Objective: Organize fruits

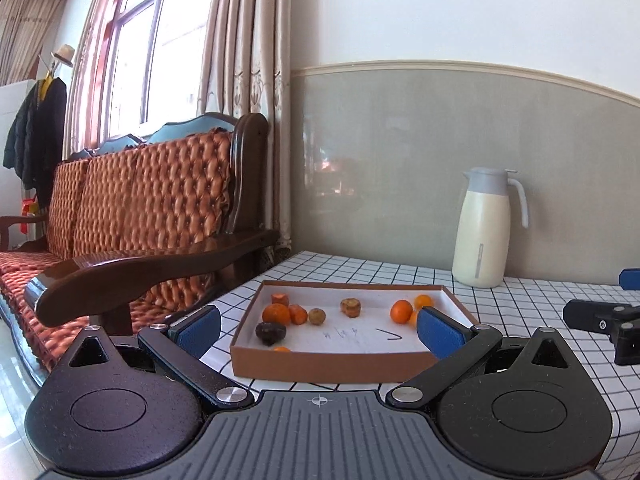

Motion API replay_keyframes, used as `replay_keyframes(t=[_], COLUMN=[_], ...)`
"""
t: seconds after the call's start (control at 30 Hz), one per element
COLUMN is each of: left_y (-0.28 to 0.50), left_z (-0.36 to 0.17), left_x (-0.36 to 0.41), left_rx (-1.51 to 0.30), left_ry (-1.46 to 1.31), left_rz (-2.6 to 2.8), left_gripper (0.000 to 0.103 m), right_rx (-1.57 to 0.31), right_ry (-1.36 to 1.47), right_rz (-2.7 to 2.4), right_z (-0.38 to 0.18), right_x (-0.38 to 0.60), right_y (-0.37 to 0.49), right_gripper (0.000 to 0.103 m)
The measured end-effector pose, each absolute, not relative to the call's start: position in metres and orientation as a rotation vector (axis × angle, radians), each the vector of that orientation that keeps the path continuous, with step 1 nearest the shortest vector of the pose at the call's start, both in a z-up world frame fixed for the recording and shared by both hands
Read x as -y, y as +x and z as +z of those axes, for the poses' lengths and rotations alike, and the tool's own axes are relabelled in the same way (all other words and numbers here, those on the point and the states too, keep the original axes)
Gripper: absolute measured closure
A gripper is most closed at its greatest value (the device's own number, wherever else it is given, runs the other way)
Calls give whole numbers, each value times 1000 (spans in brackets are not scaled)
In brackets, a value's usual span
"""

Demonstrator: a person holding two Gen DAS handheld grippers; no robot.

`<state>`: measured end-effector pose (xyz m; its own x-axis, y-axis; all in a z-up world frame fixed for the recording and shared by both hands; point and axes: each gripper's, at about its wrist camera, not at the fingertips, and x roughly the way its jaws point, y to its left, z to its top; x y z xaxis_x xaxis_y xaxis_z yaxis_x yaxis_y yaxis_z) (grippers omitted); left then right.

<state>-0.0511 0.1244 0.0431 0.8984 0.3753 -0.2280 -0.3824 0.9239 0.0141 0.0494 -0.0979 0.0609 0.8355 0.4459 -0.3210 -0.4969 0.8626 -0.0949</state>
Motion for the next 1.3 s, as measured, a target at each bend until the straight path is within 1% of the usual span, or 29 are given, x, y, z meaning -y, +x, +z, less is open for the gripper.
replay_keyframes(t=[0.17,0.23,0.33,0.47,0.7,0.9,1.3], left_y=[-59,-60,-61,-62,-60,-62,-63], left_z=[28,21,21,19,18,18,18], left_x=[-116,-112,-112,-114,-112,-112,-113], left_rx=[-248,-249,-235,-234,-237,-234,-235], left_ry=[-23,-15,-28,-59,-36,-44,-47], left_rz=[372,373,371,374,371,370,368], left_gripper=[0,0,0,0,0,0,0], right_rx=[-326,-311,-288,-301,-280,-291,-290], right_ry=[-168,-161,-158,-185,-129,-174,-173], right_rz=[468,453,447,442,443,445,447], right_z=[46,46,46,43,46,44,44], right_x=[107,110,113,112,122,114,114], right_y=[48,44,40,40,38,38,37], right_gripper=[6,6,6,6,6,6,6])
